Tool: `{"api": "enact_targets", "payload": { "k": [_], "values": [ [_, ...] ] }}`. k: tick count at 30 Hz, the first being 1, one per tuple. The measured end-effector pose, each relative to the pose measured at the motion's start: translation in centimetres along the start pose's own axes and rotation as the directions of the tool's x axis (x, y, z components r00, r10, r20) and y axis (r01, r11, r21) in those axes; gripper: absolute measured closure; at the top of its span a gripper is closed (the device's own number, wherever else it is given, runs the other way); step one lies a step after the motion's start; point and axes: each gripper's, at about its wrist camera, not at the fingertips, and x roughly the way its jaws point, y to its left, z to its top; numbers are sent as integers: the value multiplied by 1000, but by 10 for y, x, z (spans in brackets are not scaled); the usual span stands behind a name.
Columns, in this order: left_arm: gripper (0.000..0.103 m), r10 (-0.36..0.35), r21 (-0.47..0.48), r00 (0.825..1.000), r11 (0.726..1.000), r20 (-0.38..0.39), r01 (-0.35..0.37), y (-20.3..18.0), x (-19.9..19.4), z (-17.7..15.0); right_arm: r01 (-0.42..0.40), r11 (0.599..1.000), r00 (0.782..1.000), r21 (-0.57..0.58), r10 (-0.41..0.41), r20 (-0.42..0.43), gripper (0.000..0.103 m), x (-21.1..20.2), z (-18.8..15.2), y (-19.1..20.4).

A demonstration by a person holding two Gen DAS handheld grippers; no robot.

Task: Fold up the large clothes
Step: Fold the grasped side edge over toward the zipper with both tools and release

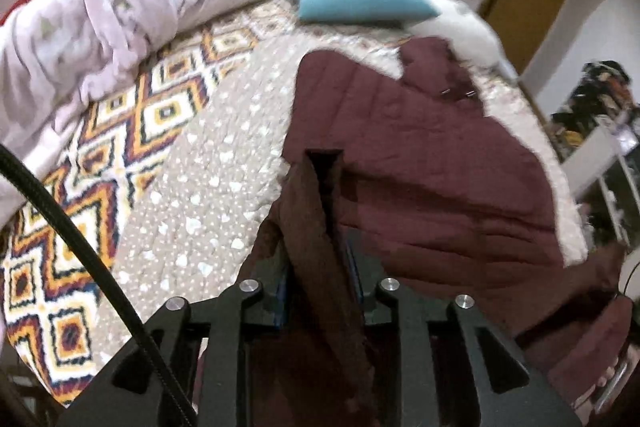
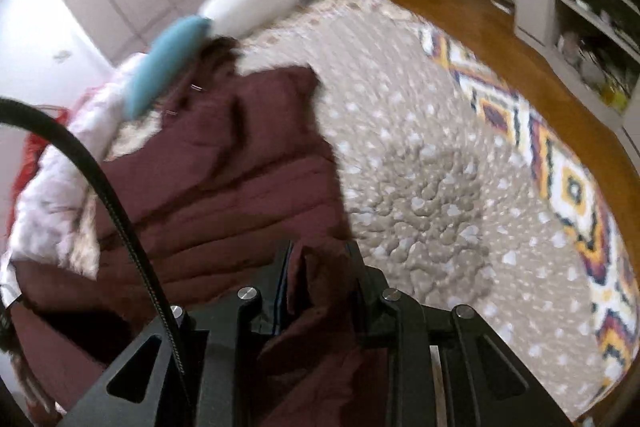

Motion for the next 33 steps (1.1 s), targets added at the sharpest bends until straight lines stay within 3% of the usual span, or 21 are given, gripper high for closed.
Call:
{"api": "enact_targets", "payload": {
  "k": [3, 6, 9, 13, 16, 22, 24, 27, 30, 33],
  "values": [
    [65, -16, -45, 999, 999, -39, 14, 10, 25, 5, 74, 997, 997, -18, -75, -34, 69, 34, 6, -1],
    [51, -127, -108, 992, 986, -21, 124, 26, 22, 14, 130, 991, 992, -33, -130, -2, 50, 43, 12, -2],
    [40, -212, -149, 977, 965, 34, 214, 43, 7, 26, 55, 998, 998, -27, -55, 33, 47, 31, 24, -9],
    [31, -275, -150, 958, 947, 78, 284, 59, -9, 35, -63, 998, 992, -4, 63, 106, 28, 3, 35, -17],
    [28, -314, -99, 949, 944, 33, 315, 62, -2, 33, -133, 991, 984, -11, 133, 118, 20, -11, 32, -28],
    [28, -347, -79, 935, 937, -73, 341, 74, 29, 5, -201, 978, 977, -50, 204, 59, 19, -1, 20, -32],
    [28, -390, -85, 916, 920, -98, 382, 77, 36, -3, -202, 974, 977, -99, 207, 40, 19, 6, 15, -22],
    [28, -465, -87, 872, 885, -150, 457, 76, 46, -13, -242, 960, 969, -143, 245, 7, 19, 15, 10, -10],
    [28, -487, -82, 859, 873, -159, 480, 73, 51, -17, -343, 931, 939, -122, 344, -15, 19, 21, 6, -7],
    [28, -527, -77, 830, 849, -181, 522, 68, 55, -18, -417, 905, 908, -90, 418, -6, 12, 18, 1, -12]
  ]
}}
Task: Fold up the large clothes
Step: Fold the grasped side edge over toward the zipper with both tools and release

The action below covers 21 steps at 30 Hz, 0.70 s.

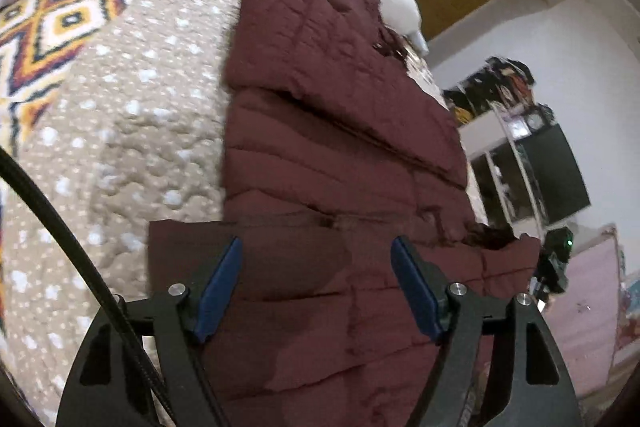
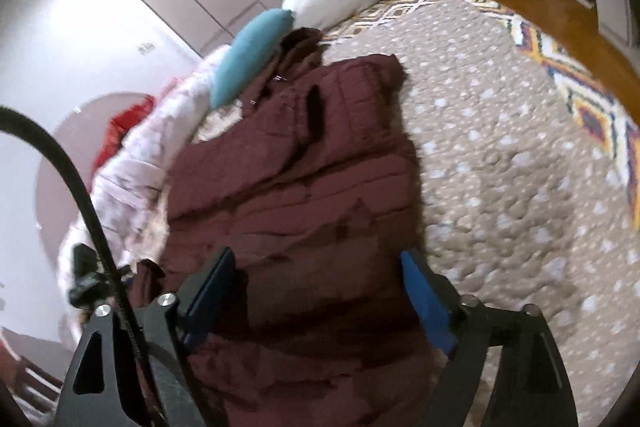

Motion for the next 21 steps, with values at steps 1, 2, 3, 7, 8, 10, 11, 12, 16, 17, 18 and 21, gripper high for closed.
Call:
{"api": "enact_targets", "payload": {
  "k": [1, 2, 3, 7, 8, 10, 11, 12, 16, 17, 18, 21],
  "values": [
    [28, -5, 7, 1000, 1000, -6, 5, -1, 1, -1, -21, 1000, 1000, 2, 21, -4, 11, -1, -1, -1],
    [28, -8, 14, 1000, 1000, -4, 9, -2, -1, -2, -38, 999, 999, 3, 38, -6, 11, -3, -3, -2],
    [28, -14, 12, 1000, 1000, 3, 14, -2, -4, -3, -42, 999, 999, 10, 42, -4, 11, -6, -5, -5],
    [28, -34, -24, 997, 999, 64, 36, 7, -28, -9, -30, 1000, 999, 2, 30, -12, 10, -17, -11, -5],
    [28, -29, -38, 996, 999, 82, 32, 10, -35, -11, -18, 1000, 1000, -22, 18, -16, 10, -18, -14, -2],
    [27, -5, -61, 996, 998, 93, 11, 16, -41, -14, -4, 998, 1000, -69, 2, -20, 10, -21, -19, 6],
    [27, 9, -68, 996, 998, 86, -3, 19, -41, -15, 6, 995, 1000, -99, -8, -22, 9, -20, -23, 10],
    [27, 42, -76, 997, 996, 63, -37, 22, -38, -15, 30, 990, 999, -137, -34, -25, 9, -18, -26, 16],
    [27, 96, -90, 995, 991, 12, -95, 25, -23, -16, 129, 963, 988, -234, -145, -50, 9, 4, -35, 27],
    [27, 125, -89, 992, 988, 4, -124, 24, -21, -16, 153, 957, 984, -245, -171, -52, 9, 9, -36, 28],
    [27, 135, -86, 991, 987, 9, -134, 23, -21, -17, 177, 950, 980, -258, -195, -47, 9, 13, -36, 29],
    [27, 134, -99, 989, 987, 62, -128, 28, -38, -21, 217, 938, 972, -269, -234, -34, 8, 18, -35, 29]
  ]
}}
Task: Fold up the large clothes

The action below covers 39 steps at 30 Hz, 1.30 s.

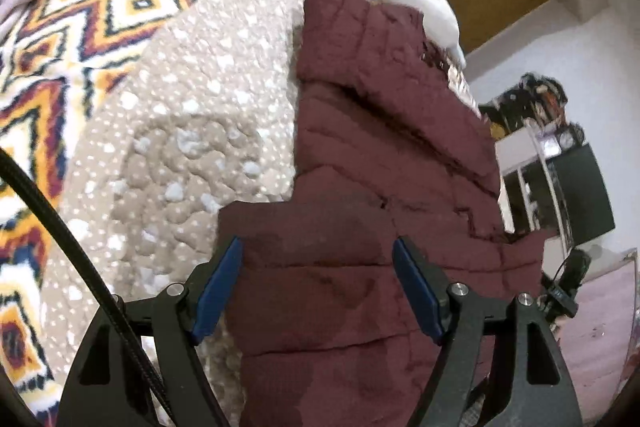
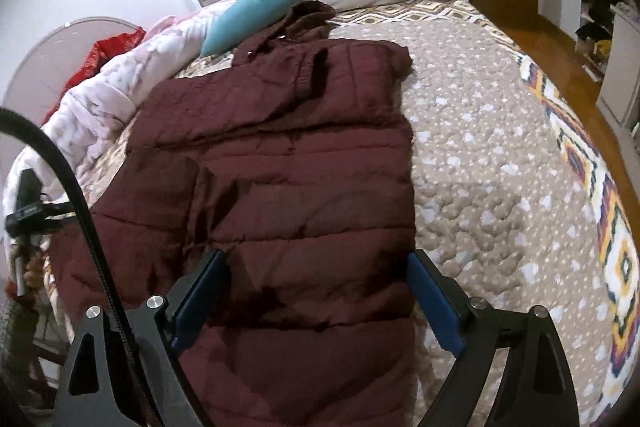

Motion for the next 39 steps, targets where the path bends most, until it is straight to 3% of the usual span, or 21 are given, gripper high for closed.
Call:
{"api": "enact_targets", "payload": {
  "k": [5, 8, 13, 20, 22, 23, 24, 25, 28, 31, 34, 39],
  "values": [
    [26, 8, -58, 996, 998, 87, -3, 22, -25, -1, 0, 1000, 1000, 23, 0, -9, 8, 5, 3, -4],
    [25, -47, -82, 997, 995, 62, 52, 31, -20, -3, -19, 998, 1000, 55, 20, -8, 8, 8, 4, -8],
    [23, -92, -12, 995, 996, -23, 92, 10, 8, -10, -41, 995, 999, 92, 43, -20, 7, 15, 10, -12],
    [25, -19, 88, 999, 996, 40, 16, -31, 4, -20, -7, 995, 1000, 97, 8, -12, 7, 18, 13, -4],
    [49, 8, 119, 998, 993, 68, -16, -44, -4, -24, 29, 997, 1000, 78, -29, -3, 18, 16, 12, 4],
    [55, 34, 135, 997, 990, 72, -43, -51, -7, -28, 47, 996, 999, 72, -47, 1, 24, 14, 11, 6],
    [64, 69, 152, 995, 985, 74, -80, -57, -9, -30, 70, 995, 998, 68, -70, 2, 39, 13, 10, 9],
    [68, 98, 170, 992, 979, 80, -110, -64, -11, -33, 96, 993, 995, 64, -96, -2, 50, 11, 9, 12],
    [77, 158, 211, 980, 961, 117, -180, -81, -24, -44, 99, 993, 995, 67, -99, -3, 71, -2, 3, 14],
    [79, 169, 224, 967, 952, 190, -210, -96, -51, -49, 130, 991, 991, 41, -131, 18, 80, -26, -1, 21],
    [79, 143, 226, 954, 952, 262, -205, -116, -84, -44, 161, 987, 984, 4, -161, 73, 83, -63, 4, 33],
    [79, 147, 255, 915, 933, 377, -255, -169, -133, -3, 160, 987, 964, 1, -156, 217, 84, -131, 49, 52]
  ]
}}
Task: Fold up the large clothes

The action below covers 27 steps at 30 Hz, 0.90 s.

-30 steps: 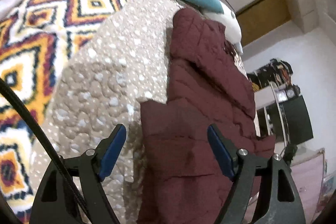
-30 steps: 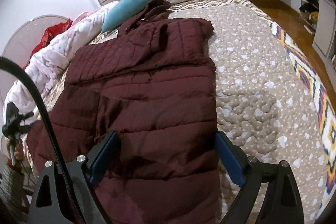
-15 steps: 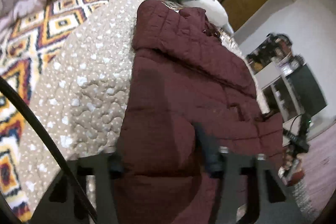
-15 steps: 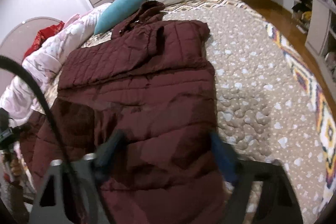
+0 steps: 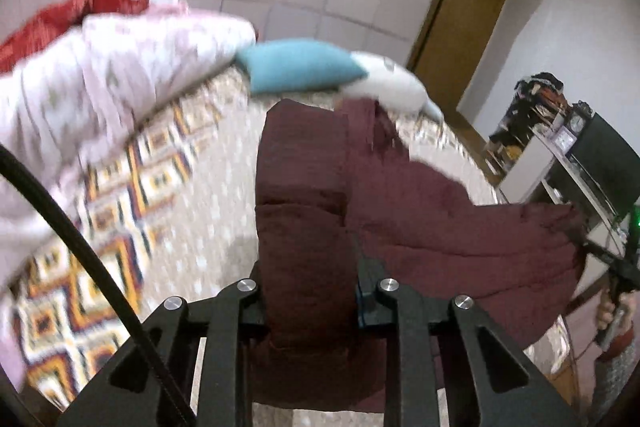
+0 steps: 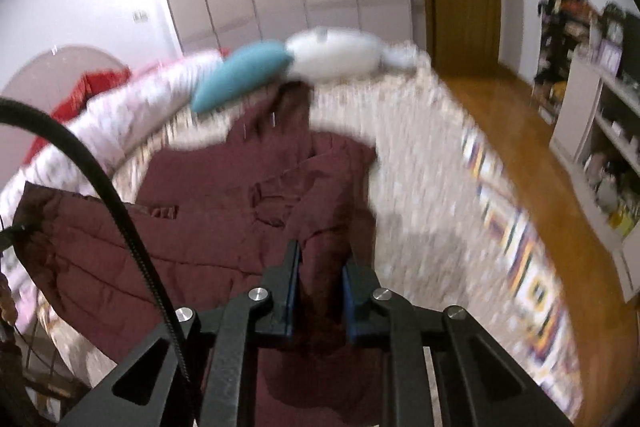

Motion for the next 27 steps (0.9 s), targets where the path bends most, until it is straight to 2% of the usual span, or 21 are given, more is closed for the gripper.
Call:
{"api": "enact_targets", "payload": {
  "k": [4, 7, 10, 13, 19, 24, 27],
  "values": [
    [79, 56, 20, 997, 998, 57, -57, -18, -1, 67, 33, 999, 995, 2, -33, 99, 84, -25, 72, 5],
    [78, 114, 17, 992, 993, 59, -115, -27, 21, 116, 67, 998, 990, 13, -68, 123, 84, -18, 116, 5],
    [77, 167, 30, 985, 985, 53, -168, -32, 58, 151, 100, 995, 988, 24, -102, 120, 84, 12, 155, 0],
    [77, 214, 52, 976, 975, 38, -216, -36, 109, 172, 136, 990, 985, 27, -138, 102, 84, 54, 178, -3],
    [77, 285, 53, 958, 957, -16, -284, -21, 231, 181, 227, 974, 973, 3, -227, 29, 84, 177, 196, -10],
    [76, 328, 48, 938, 945, -114, -325, 8, 335, 157, 262, 965, 963, 1, -261, -65, 84, 281, 175, -17],
    [74, 342, 48, 929, 940, -141, -338, 20, 366, 137, 279, 960, 955, 26, -274, -112, 84, 325, 157, -29]
  ]
}}
